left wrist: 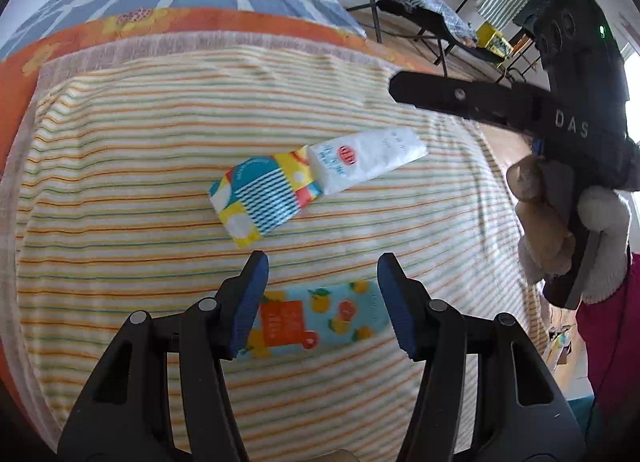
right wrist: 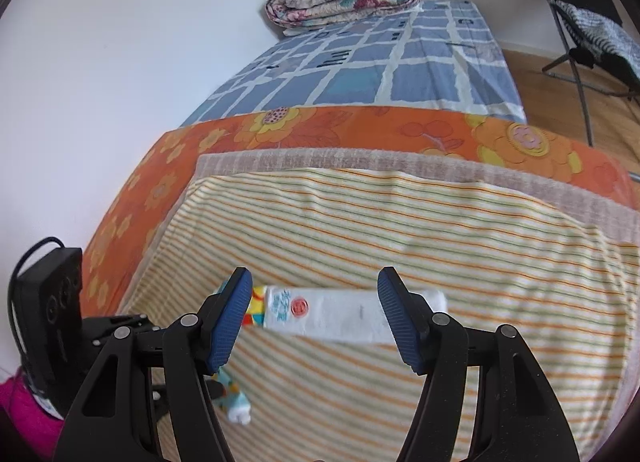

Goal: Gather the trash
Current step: 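Grasp the blue juice pouch with the left tool while the right tool grasps the white tissue pack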

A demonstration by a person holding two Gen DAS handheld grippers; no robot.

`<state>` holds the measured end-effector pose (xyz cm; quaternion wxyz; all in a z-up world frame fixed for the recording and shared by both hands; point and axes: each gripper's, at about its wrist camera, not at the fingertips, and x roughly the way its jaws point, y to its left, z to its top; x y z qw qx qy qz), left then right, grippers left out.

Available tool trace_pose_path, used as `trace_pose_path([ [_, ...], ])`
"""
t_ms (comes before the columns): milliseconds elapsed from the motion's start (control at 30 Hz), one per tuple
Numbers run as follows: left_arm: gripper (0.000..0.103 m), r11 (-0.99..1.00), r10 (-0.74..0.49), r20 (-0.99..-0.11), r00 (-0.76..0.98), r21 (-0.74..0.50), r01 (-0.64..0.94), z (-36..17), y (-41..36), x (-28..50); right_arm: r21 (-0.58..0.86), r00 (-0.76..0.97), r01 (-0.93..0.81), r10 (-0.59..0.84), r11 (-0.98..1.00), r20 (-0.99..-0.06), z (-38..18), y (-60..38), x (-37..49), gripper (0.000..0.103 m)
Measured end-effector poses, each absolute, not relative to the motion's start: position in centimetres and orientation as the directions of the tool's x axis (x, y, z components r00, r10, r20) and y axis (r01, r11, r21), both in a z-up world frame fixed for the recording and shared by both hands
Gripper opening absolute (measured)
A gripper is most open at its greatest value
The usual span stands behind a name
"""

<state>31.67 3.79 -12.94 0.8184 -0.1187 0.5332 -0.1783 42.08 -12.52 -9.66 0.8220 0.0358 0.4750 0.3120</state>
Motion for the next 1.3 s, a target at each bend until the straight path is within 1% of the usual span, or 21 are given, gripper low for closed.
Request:
trace_pose_path([
  [100, 0.058, 0.892, -0.452, -0.828, 0.332, -0.423, 0.159, -13.7, 4.3, 31.2, 0.358, 0.335, -0.492, 0.552, 0.794, -0.764, -10.4, -11.3, 42.6, 0.065],
  [267, 0.058, 0.886, -0.461, -0.841, 0.283, -0.424, 0.186, -13.8, 4.0, 28.4, 0.372, 0.306, -0.492, 0.556, 0.787, -0.773, -12.0, -9.5, 43.4, 0.065],
  [400, 0.058, 0.873, -0.481, -0.845, 0.235, -0.436, 0.221, -13.7, 2.5, 25.9, 0.379, 0.257, -0.456, 0.527, 0.805, -0.810, -13.9, -8.7, 43.7, 0.065],
  [500, 0.058, 0.885, -0.439, -0.868, 0.232, -0.374, 0.278, -13.6, 0.6, 24.4, 0.366, 0.222, -0.461, 0.504, 0.809, -0.835, -14.4, -8.9, 43.1, 0.065],
  [600, 0.058, 0.906, -0.367, -0.891, 0.267, -0.277, 0.321, -13.5, -1.0, 23.5, 0.375, 0.165, -0.470, 0.497, 0.799, -0.852, -14.2, -9.6, 41.9, 0.065],
  [667, 0.058, 0.918, -0.335, -0.895, 0.294, -0.240, 0.317, -13.5, -1.5, 23.8, 0.364, 0.142, -0.499, 0.489, 0.786, -0.861, -13.9, -9.9, 41.1, 0.065],
  [733, 0.058, 0.936, -0.288, -0.897, 0.336, -0.189, 0.297, -13.4, -1.9, 24.3, 0.334, 0.163, -0.516, 0.474, 0.789, -0.865, -13.5, -10.2, 40.8, 0.065],
  [867, 0.058, 0.952, -0.239, -0.912, 0.333, -0.153, 0.263, -14.0, -2.1, 25.6, 0.344, 0.191, -0.486, 0.482, 0.803, -0.855, -13.0, -11.5, 41.2, 0.065],
  [900, 0.055, 0.953, -0.227, -0.916, 0.330, -0.139, 0.269, -14.1, -2.3, 25.7, 0.367, 0.189, -0.467, 0.496, 0.805, -0.847, -13.1, -11.9, 41.4, 0.065],
  [967, 0.042, 0.954, -0.176, -0.922, 0.344, -0.073, 0.290, -14.1, -2.5, 25.4, 0.417, 0.195, -0.436, 0.536, 0.797, -0.821, -12.9, -12.3, 41.6, 0.065],
  [1000, 0.037, 0.954, -0.160, -0.924, 0.348, -0.054, 0.294, -14.2, -2.7, 25.4, 0.434, 0.203, -0.429, 0.553, 0.792, -0.808, -12.7, -12.3, 41.6, 0.065],
  [1033, 0.036, 0.955, -0.154, -0.925, 0.348, -0.049, 0.293, -14.2, -2.6, 25.2, 0.456, 0.210, -0.420, 0.573, 0.785, -0.792, -12.5, -12.1, 41.6, 0.065],
  [1100, 0.029, 0.961, -0.156, -0.926, 0.342, -0.062, 0.270, -14.2, -2.1, 25.0, 0.499, 0.197, -0.409, 0.607, 0.764, -0.770, -12.4, -11.5, 41.5, 0.065],
  [1167, 0.017, 0.966, -0.154, -0.929, 0.337, -0.071, 0.247, -14.3, -1.1, 24.8, 0.521, 0.174, -0.403, 0.622, 0.752, -0.763, -12.7, -10.5, 41.3, 0.065],
  [1300, 0.015, 0.974, -0.148, -0.935, 0.324, -0.082, 0.210, -14.1, 1.0, 23.4, 0.504, 0.104, -0.411, 0.588, 0.760, -0.802, -14.2, -8.5, 40.1, 0.065],
])
